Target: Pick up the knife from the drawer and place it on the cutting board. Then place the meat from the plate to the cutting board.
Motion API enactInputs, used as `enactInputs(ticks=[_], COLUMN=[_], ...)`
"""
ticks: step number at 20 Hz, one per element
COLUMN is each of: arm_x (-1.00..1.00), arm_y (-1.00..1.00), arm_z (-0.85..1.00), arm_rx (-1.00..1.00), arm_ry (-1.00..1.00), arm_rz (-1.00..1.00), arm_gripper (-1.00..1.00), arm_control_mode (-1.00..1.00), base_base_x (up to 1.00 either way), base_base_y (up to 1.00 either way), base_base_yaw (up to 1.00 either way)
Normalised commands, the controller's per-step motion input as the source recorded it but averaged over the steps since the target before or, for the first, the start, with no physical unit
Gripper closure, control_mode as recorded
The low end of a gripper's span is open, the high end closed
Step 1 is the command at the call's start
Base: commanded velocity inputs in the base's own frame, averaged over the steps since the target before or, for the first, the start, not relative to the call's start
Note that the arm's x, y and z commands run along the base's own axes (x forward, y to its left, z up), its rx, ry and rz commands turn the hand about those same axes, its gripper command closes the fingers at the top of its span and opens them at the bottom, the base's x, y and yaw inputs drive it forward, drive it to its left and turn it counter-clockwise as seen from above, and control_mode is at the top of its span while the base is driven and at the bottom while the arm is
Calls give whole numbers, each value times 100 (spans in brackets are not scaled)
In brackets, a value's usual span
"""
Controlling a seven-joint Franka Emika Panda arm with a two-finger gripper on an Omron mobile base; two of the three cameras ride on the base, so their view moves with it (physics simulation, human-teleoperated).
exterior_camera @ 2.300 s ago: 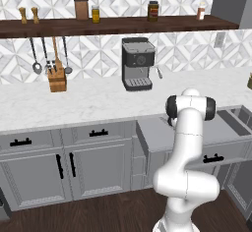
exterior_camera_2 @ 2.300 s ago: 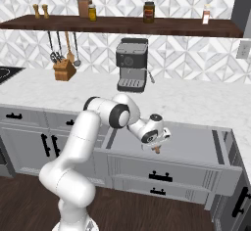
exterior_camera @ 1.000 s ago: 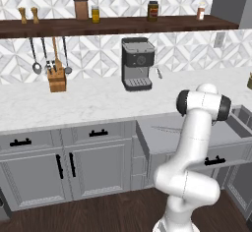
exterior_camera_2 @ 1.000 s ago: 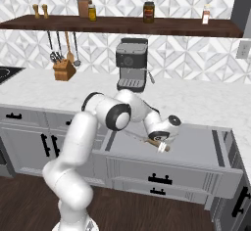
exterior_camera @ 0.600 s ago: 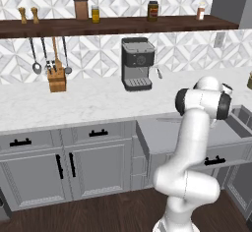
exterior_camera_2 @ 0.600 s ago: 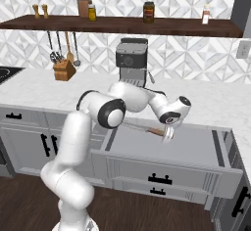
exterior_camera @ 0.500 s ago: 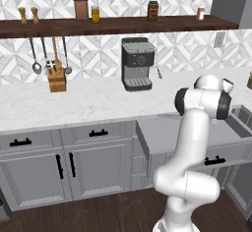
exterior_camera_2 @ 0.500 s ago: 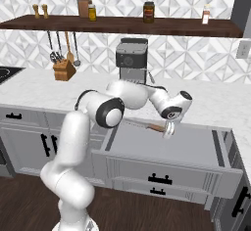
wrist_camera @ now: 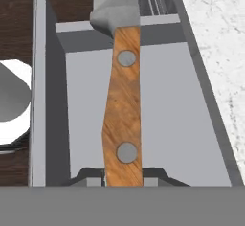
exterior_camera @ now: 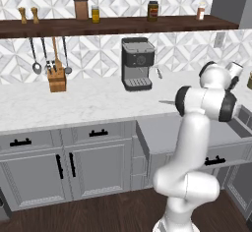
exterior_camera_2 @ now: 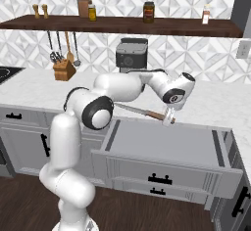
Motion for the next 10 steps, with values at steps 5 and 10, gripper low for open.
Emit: enactInputs(ticks=[5, 10], arm_x=[-88, -54], arm_y=[29, 30], arm_z=[24, 7], arm_rx=[0, 0], arm_ry=[0, 0], arm_rz=[-33, -32], arm_gripper=[100, 100], arm_control_mode=[-100, -100], base_base_x=[0, 0], base_base_y=[0, 0], base_base_yaw=[0, 0])
